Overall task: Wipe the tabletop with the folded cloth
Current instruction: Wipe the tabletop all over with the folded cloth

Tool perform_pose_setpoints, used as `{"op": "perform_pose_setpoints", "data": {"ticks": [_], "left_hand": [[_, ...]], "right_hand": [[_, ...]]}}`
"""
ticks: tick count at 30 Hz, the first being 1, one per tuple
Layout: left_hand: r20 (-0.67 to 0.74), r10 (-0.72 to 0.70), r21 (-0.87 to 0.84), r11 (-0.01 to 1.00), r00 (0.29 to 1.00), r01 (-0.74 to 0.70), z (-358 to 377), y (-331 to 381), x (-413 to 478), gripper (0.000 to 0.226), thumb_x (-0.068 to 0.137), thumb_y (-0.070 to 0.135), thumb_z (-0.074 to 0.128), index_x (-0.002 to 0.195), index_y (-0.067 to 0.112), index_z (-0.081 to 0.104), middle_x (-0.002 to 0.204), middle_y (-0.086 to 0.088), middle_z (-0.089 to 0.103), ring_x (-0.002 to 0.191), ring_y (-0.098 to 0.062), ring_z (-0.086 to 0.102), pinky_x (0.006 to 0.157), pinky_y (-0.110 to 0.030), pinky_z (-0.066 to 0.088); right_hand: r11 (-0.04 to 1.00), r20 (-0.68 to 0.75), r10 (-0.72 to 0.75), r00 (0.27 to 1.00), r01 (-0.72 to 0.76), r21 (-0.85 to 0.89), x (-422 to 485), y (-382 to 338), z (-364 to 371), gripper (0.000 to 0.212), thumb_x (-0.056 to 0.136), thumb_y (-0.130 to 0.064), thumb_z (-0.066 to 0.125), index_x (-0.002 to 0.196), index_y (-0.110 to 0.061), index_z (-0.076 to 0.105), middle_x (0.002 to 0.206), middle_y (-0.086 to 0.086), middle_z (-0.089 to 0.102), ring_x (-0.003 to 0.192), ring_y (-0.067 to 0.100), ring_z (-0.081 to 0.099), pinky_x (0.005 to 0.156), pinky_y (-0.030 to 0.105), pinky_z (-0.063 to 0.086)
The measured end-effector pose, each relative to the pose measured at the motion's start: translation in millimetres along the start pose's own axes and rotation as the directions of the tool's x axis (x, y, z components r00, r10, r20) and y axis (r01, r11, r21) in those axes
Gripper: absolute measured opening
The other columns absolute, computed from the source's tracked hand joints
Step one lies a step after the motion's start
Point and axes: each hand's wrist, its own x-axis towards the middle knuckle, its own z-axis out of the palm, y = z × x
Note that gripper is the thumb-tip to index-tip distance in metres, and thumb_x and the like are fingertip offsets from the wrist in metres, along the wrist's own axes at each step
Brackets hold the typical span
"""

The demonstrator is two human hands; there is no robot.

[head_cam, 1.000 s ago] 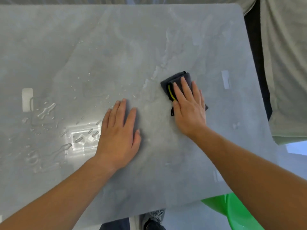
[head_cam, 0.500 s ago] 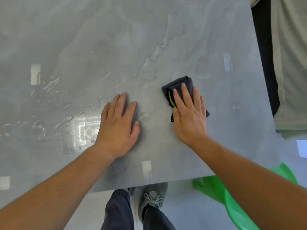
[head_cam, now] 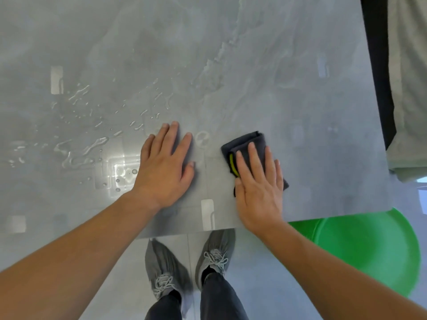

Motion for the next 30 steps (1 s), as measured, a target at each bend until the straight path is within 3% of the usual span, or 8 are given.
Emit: {"op": "perform_pose_setpoints", "data": {"ticks": [5, 7, 11, 13, 16, 19, 25, 30], "left_hand": [[-0.003, 0.023, -0.002, 1.0, 1.0, -0.023, 1.9, -5.3, -1.0, 0.066, 0.096, 0.047, 0.02, 0.157, 0.022, 0.017, 0.167, -0.011, -0.002, 0.153, -0.025, -0.007, 0.121, -0.044, -0.003], [-0.001, 0.032, -0.012, 0.999, 0.999, -0.032, 2.9, -8.7, -1.3, 0.065, 0.097, 0.047, 0.02, 0.158, 0.024, 0.015, 0.167, -0.009, -0.004, 0.153, -0.023, -0.009, 0.121, -0.042, -0.005], [0.004, 0.031, -0.027, 0.999, 1.0, -0.03, 1.2, -10.9, -0.9, 0.064, 0.097, 0.047, 0.022, 0.157, 0.026, 0.016, 0.167, -0.007, -0.004, 0.153, -0.022, -0.008, 0.12, -0.042, -0.004], [0.011, 0.025, -0.04, 0.999, 1.0, -0.025, -0.8, -9.5, -0.3, 0.062, 0.099, 0.046, 0.024, 0.157, 0.026, 0.017, 0.167, -0.007, -0.003, 0.153, -0.022, -0.008, 0.121, -0.043, -0.002], [0.011, 0.031, -0.093, 0.995, 0.999, -0.029, -4.7, -10.4, -1.4, 0.056, 0.103, 0.04, 0.027, 0.156, 0.026, 0.019, 0.167, -0.005, -0.003, 0.153, -0.02, -0.008, 0.121, -0.042, -0.001], [0.002, 0.071, -0.137, 0.988, 0.997, -0.07, -10.1, -17.6, -1.4, 0.053, 0.104, 0.039, 0.025, 0.155, 0.024, 0.024, 0.168, -0.002, 0.004, 0.153, -0.018, -0.003, 0.12, -0.041, 0.004], [-0.06, 0.063, -0.104, 0.992, 0.996, -0.069, -15.3, -42.1, 5.9, 0.048, 0.104, 0.033, 0.031, 0.15, 0.021, 0.031, 0.167, -0.004, 0.009, 0.153, -0.023, 0.002, 0.115, -0.046, 0.013], [-0.077, 0.043, 0.012, 0.999, 0.996, -0.042, -19.5, -60.6, 23.9, 0.051, 0.103, 0.035, 0.027, 0.152, 0.021, 0.025, 0.166, -0.007, 0.01, 0.152, -0.029, 0.002, 0.118, -0.049, 0.006]], "right_hand": [[0.969, 0.074, -0.246, 0.966, 0.247, -0.004, -24.2, 6.5, 5.1, 0.054, 0.103, -0.033, 0.035, 0.156, -0.026, 0.033, 0.168, -0.001, 0.016, 0.155, 0.03, 0.004, 0.124, 0.054, 0.01], [0.986, 0.033, -0.169, 0.985, 0.169, 0.014, -16.4, 21.3, 1.1, 0.053, 0.103, -0.03, 0.036, 0.156, -0.027, 0.033, 0.167, -0.003, 0.016, 0.156, 0.026, 0.003, 0.125, 0.052, 0.009], [0.963, -0.074, 0.256, 0.964, -0.248, 0.105, -15.5, 1.6, 5.8, 0.057, 0.101, -0.03, 0.034, 0.158, -0.03, 0.026, 0.168, -0.005, 0.011, 0.155, 0.024, -0.001, 0.126, 0.046, 0.002], [0.973, -0.092, 0.223, 0.97, -0.215, 0.086, -33.9, -32.7, 17.5, 0.057, 0.1, -0.031, 0.036, 0.157, -0.027, 0.029, 0.168, -0.001, 0.013, 0.155, 0.029, 0.002, 0.125, 0.051, 0.005], [0.999, -0.029, -0.023, 0.999, 0.025, 0.046, -69.2, -67.5, 35.7, 0.053, 0.102, -0.033, 0.04, 0.155, -0.025, 0.036, 0.167, 0.001, 0.018, 0.155, 0.032, 0.005, 0.123, 0.055, 0.011], [0.994, 0.005, -0.086, 0.996, 0.085, 0.065, -63.6, -60.7, 34.1, 0.053, 0.102, -0.033, 0.04, 0.155, -0.029, 0.034, 0.167, -0.003, 0.017, 0.155, 0.028, 0.004, 0.124, 0.052, 0.008], [0.958, -0.043, 0.276, 0.96, -0.272, 0.086, -1.7, -65.7, 20.4, 0.057, 0.105, -0.038, 0.03, 0.16, -0.033, 0.015, 0.169, -0.007, 0.0, 0.155, 0.025, -0.01, 0.125, 0.05, -0.002], [0.993, 0.064, -0.112, 0.992, 0.114, -0.025, -36.1, -98.6, 36.8, 0.057, 0.104, -0.038, 0.035, 0.159, -0.031, 0.022, 0.169, -0.003, 0.007, 0.155, 0.03, -0.006, 0.125, 0.053, 0.001]]}}
